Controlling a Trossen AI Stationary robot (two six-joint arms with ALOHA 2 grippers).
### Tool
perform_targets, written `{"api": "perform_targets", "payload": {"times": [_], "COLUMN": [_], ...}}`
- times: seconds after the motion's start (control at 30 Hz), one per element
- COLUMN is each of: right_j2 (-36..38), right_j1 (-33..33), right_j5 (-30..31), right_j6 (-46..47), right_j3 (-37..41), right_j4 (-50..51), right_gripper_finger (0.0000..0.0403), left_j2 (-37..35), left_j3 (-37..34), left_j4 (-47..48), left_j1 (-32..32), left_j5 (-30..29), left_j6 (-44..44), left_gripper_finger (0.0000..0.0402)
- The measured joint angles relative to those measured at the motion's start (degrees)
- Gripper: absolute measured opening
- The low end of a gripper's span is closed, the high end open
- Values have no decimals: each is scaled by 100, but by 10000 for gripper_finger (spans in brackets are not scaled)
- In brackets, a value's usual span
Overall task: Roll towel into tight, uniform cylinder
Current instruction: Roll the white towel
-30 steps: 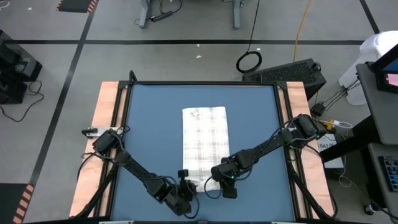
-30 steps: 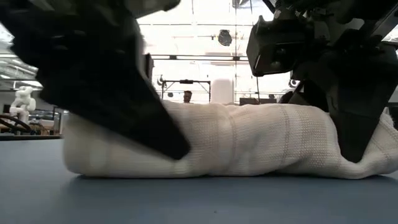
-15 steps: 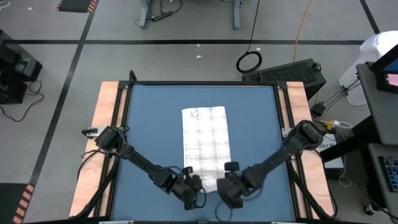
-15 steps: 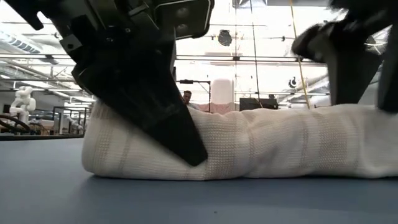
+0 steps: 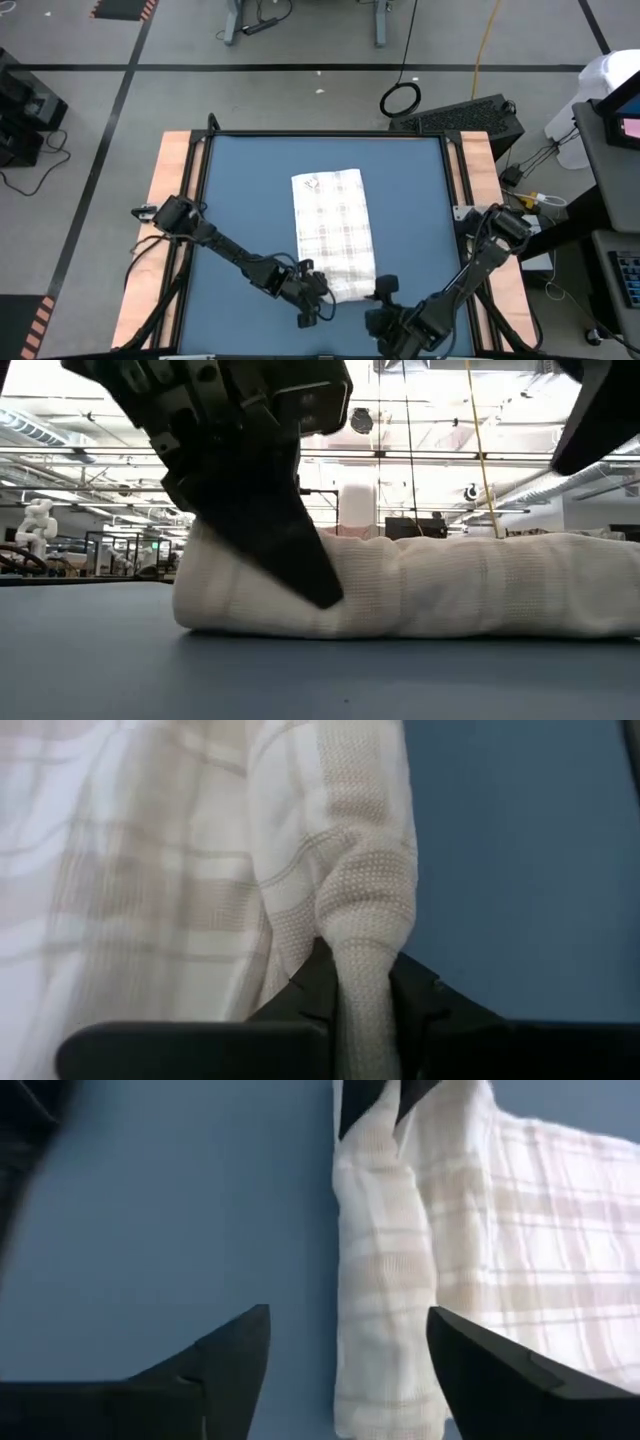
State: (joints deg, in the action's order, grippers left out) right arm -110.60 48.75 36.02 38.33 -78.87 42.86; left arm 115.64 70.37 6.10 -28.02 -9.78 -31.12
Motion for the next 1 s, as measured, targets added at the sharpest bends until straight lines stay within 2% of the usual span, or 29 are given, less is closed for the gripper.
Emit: {"api": "perform_targets", "payload": {"times": [0.1, 0.27, 0.6, 0.8, 1.0], "right_j2": [-149, -448, -552, -589, -587], "right_j1": [-66, -194, -524, -941, -1128], "right_j5": [9, -30, 118, -929, -1305], "right_j6": [-74, -136, 9, 6, -2], "right_j3": [2, 4, 7, 7, 7], "right_j4": [15, 36, 192, 178, 65], "right_gripper_finger": [269, 266, 256, 250, 219], "left_j2": [-24, -51, -59, -53, -48], "left_j3": [-273, -786, -1029, -1027, -1030], "left_j4": [-502, -1353, -1689, -1685, -1685], "left_j1": [85, 154, 312, 320, 320], "left_j5": [240, 449, 731, 743, 665], "left_j6": [-164, -579, -758, -749, -735], "left_gripper_finger": [44, 45, 47, 47, 48]}}
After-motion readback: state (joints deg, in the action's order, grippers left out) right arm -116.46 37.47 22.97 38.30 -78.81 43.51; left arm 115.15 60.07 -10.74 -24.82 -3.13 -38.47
